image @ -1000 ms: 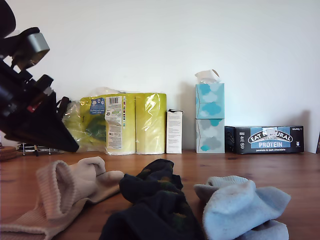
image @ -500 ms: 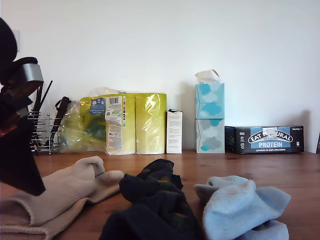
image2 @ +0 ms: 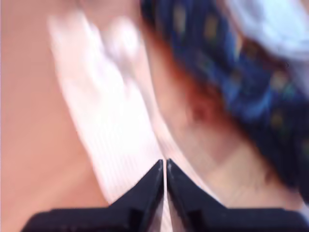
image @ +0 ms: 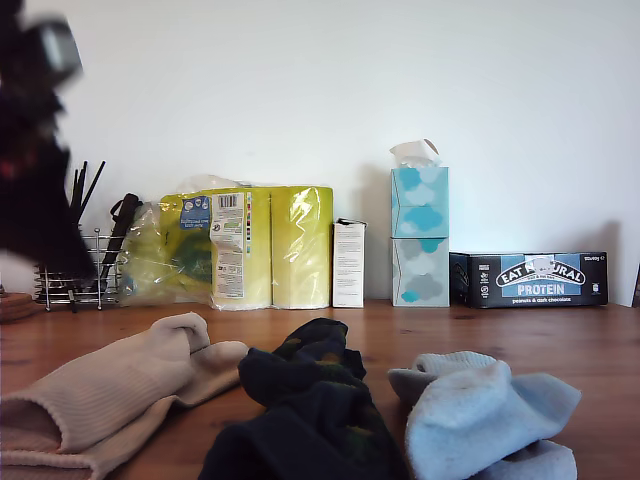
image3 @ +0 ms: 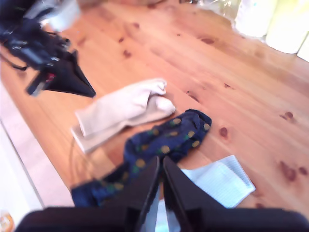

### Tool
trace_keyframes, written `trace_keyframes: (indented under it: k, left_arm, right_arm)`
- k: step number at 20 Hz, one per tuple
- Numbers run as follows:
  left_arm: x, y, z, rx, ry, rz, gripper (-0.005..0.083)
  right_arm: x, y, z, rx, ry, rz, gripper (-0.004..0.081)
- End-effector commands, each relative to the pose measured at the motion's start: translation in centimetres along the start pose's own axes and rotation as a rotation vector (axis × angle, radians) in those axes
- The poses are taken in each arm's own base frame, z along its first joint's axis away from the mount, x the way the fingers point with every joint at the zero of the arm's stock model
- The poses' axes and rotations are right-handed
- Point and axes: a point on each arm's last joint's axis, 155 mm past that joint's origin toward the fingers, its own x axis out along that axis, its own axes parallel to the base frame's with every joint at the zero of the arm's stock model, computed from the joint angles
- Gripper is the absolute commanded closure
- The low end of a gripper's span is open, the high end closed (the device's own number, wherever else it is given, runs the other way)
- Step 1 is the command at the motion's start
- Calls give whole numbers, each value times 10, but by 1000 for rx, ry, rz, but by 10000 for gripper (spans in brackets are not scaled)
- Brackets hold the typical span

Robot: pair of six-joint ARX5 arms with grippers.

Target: Pair up the socks based on colour and pattern, by placing each sock on top of its pair

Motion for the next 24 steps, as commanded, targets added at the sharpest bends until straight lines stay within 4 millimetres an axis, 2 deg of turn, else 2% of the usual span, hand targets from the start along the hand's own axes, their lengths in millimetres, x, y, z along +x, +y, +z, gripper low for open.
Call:
trace_keyframes:
  k: [1,4,6,9,13,17,20,24]
  left_arm:
    - [-14,6,15,16,-85,47,794]
    - [-53,15,48,41,-267,138,794]
    - [-77,17,60,50,-365,170,794]
    - [-97,18,57,56,-453,199,794]
    - [-120,10,51,22,-518,184,794]
    - [-119,-2,31,-3,-468,124,794]
    - [-120,-8,27,1,-461,97,793]
    - [-115,-7,19,-34,-423,90,793]
  right_arm:
    - [2,-9,5,54,-18,-22,782]
    - [3,-31,6,106,-48,-91,782]
    - [3,-48,-3,134,-53,-141,782]
    - [0,-59,-6,113,-125,-172,782]
    - [-6,-47,-22,125,-155,-150,782]
    - [-28,-27,-26,110,-187,-117,782]
    - [-41,-16,-41,133,-167,-114,782]
    - [-43,-12,-57,181,-119,-109,782]
